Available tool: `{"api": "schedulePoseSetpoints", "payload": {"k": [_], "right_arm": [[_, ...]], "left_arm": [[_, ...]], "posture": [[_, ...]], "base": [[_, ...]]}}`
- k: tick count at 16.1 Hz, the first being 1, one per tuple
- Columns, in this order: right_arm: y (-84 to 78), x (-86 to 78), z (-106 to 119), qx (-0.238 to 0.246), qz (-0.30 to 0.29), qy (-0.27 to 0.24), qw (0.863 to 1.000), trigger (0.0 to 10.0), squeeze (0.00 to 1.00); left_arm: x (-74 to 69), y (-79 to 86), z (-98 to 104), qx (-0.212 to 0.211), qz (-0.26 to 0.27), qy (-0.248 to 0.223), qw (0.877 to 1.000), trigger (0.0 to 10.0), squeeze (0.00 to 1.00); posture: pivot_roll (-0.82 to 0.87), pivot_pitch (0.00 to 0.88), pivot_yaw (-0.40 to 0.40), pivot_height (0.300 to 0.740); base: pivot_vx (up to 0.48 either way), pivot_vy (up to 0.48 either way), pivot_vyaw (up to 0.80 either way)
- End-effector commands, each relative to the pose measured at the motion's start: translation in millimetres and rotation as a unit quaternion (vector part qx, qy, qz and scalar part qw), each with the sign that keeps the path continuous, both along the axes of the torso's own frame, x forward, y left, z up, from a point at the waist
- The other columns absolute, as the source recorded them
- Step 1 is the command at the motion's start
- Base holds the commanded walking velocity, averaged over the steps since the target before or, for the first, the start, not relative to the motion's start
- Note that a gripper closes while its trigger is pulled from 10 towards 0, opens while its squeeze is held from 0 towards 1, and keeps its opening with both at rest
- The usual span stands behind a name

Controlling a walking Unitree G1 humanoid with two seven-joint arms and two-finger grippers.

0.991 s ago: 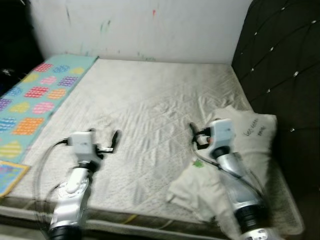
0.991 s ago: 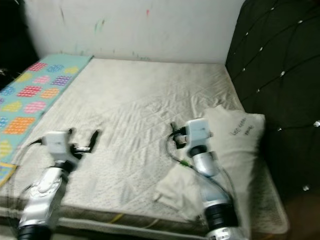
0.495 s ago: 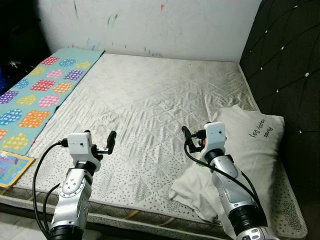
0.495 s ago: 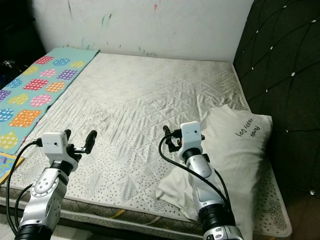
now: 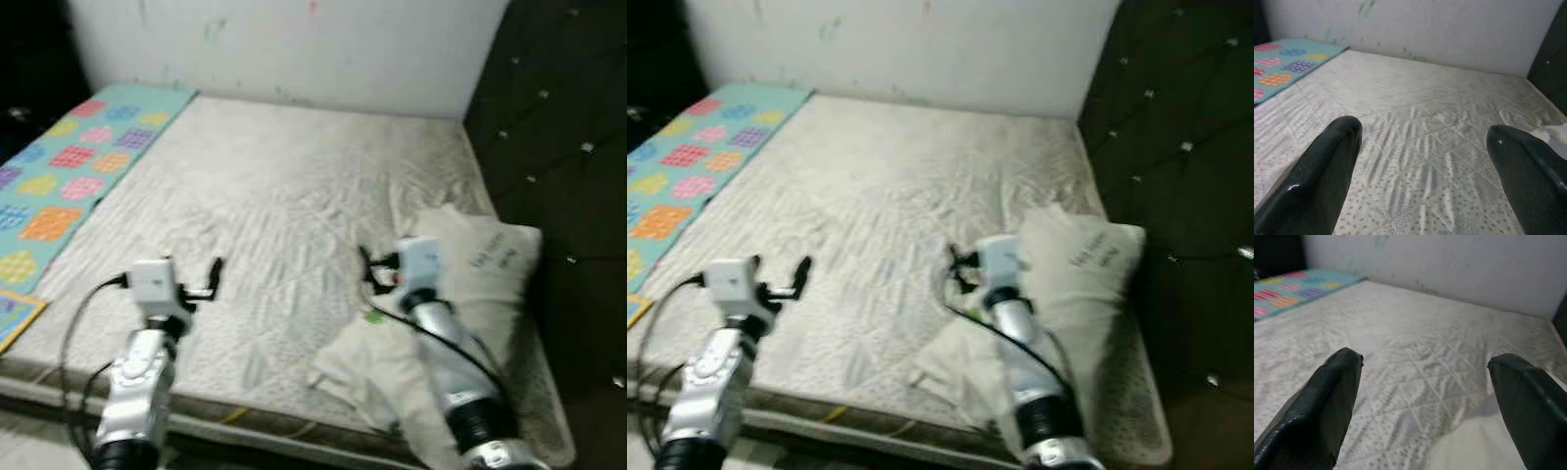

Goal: Clean up the room

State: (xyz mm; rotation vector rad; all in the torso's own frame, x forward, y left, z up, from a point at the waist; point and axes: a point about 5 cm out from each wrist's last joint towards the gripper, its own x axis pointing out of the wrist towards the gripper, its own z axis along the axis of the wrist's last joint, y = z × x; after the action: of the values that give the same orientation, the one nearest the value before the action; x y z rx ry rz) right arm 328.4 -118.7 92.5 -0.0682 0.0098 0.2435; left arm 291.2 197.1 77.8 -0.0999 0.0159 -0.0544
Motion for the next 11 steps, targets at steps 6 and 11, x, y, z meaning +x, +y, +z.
{"api": "schedulePoseSetpoints", "payload": {"k": [6,11], "right_arm": [[-9.7,1.7,1.0,-0.007,-0.014,-0.004,1.0,10.0,0.0],[-10.1,1.9,1.8,-0.005,-0.013,-0.006,1.0,10.0,0.0]], "left_arm": [[1.2,-6.2,-1.3,-0.012,-0.009,0.001,1.0,10.0,0.0],[1.5,-5.5,-1.0,-0.014,-0.006,0.0,1.0,10.0,0.0]], "posture": [[-0.09,0.0,0.006,0.74],[-0.09,0.0,0.003,0.74]], "base": [[0.0,-0.314,0.0],[0.0,0.0,-0.22]]}}
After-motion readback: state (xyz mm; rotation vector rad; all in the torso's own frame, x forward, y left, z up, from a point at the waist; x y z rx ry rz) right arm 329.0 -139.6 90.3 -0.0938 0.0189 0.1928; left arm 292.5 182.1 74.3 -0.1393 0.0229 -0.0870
